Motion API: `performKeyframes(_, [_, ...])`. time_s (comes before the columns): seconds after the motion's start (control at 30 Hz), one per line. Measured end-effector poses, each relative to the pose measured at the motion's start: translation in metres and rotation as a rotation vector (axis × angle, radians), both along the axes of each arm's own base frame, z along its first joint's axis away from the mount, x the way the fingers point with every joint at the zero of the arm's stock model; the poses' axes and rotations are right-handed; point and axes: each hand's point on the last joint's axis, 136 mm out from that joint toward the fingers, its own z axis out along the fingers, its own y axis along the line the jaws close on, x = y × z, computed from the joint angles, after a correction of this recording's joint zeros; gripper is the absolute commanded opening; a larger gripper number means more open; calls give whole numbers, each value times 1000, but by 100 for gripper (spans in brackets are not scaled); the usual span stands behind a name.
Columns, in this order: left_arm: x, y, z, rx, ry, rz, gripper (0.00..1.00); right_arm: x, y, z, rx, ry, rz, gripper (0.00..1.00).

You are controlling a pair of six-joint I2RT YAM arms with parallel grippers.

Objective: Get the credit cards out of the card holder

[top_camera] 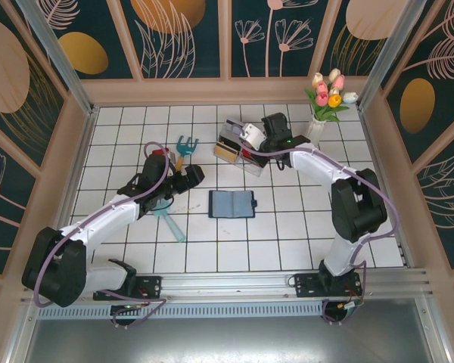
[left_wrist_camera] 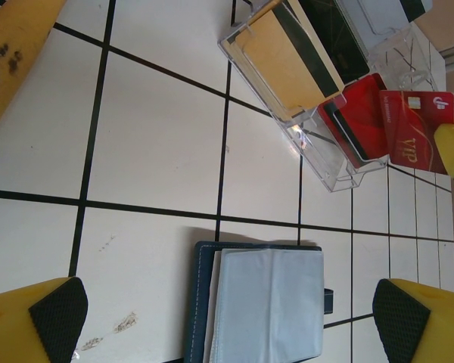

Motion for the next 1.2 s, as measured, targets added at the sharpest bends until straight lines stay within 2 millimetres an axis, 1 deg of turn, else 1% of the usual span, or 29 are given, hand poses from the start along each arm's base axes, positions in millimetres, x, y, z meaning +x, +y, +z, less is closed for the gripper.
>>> performKeyframes(0.13, [0, 0, 0, 0, 0, 0, 98, 8, 0, -10, -40, 13, 7, 0])
performKeyframes(0.27, [-1, -1, 0, -4, 2, -6, 99, 7, -2, -18, -69, 34, 16, 0])
performKeyframes(0.53, [-2, -1, -1, -6, 4, -9, 98, 7, 2, -21, -75, 44, 24, 0])
performKeyframes(0.63, [-2, -1, -1, -5, 5, -9, 98, 11, 4, -24, -84, 44, 21, 2])
performKeyframes(0.77, [-2, -1, 0, -6, 1, -9, 99, 15, 7, -27, -100, 46, 18, 8])
performKeyframes(0.93, [-2, -1, 2, -6, -5, -11, 99, 18, 8, -27, -110, 45, 11, 12])
performKeyframes(1.2, [-2, -1, 5, -10, -13, -11, 99, 23, 9, -16, -110, 31, 5, 17])
